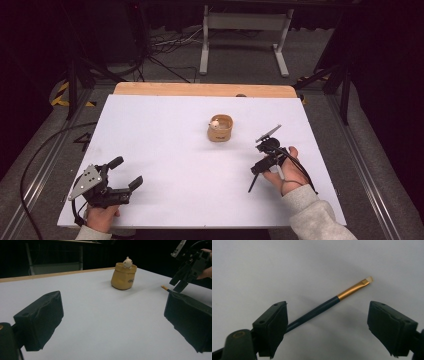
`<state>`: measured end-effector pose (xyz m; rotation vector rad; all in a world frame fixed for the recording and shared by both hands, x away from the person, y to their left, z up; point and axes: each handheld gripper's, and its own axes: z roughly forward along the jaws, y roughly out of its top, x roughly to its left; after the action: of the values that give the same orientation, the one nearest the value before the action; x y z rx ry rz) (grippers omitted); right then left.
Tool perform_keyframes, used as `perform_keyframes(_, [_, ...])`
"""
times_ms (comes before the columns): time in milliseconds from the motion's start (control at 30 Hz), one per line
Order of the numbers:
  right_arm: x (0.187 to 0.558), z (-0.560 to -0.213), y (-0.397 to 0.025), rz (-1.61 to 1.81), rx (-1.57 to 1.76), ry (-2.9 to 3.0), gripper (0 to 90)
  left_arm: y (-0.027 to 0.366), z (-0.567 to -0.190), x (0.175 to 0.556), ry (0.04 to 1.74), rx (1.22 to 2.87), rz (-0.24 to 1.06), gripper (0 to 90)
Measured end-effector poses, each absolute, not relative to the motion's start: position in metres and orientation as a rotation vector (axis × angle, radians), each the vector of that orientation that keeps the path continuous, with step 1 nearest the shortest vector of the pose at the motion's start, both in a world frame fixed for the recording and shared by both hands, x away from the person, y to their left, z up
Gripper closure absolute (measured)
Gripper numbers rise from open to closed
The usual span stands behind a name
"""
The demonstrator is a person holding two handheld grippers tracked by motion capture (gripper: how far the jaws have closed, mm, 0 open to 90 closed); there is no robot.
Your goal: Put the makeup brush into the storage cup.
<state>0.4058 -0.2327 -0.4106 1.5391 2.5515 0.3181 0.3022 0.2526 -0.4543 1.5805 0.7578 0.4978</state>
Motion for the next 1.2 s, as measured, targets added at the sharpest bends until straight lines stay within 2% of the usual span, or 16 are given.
perform_keyframes(433, [0.407,-0.419,-0.227,0.218,1.529,2.559,32.5,0.253,-0.454,0.302,0.758,1.580,0.494,3.2])
perform_keyframes(733, [0.406,-0.421,-0.226,0.213,1.530,2.591,46.2,0.252,-0.454,0.302,0.758,1.580,0.495,3.2])
perform_keyframes(1067, [0.408,-0.419,-0.222,0.177,1.507,2.627,75.1,0.253,-0.454,0.302,0.757,1.581,0.497,3.3])
perform_keyframes(1200, [0.408,-0.419,-0.220,0.164,1.492,2.649,82.2,0.253,-0.454,0.302,0.757,1.579,0.495,3.4])
